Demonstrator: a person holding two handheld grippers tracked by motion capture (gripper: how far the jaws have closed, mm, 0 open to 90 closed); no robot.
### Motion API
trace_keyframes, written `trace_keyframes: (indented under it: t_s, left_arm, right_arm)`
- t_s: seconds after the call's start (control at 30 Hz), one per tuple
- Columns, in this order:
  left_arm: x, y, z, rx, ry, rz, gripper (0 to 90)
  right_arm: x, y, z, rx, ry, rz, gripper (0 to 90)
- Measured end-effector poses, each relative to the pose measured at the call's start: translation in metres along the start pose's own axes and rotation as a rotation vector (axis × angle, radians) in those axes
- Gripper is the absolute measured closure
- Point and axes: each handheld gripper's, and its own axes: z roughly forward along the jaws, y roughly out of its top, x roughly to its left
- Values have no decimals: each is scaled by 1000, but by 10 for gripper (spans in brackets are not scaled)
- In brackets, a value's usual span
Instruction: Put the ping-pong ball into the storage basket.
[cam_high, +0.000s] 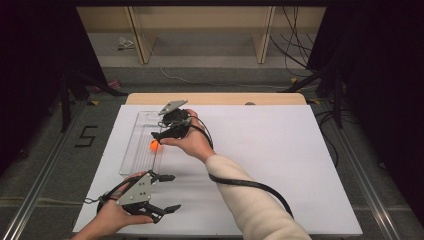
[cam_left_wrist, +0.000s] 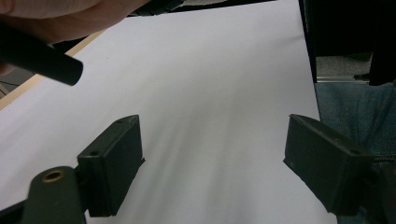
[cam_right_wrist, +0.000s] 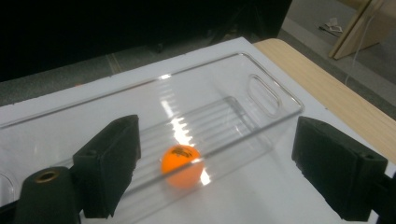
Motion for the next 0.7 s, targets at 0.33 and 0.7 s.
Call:
trace_keyframes:
  t_s: [0.33,0.7]
  left_arm:
    - [0,0,0,3,2,0,188]
    - [0,0,0,2,3,1,188]
  right_arm:
    - [-16,-17,-19,0,-29,29,163]
    - [-24,-31,-34,6,-49,44,163]
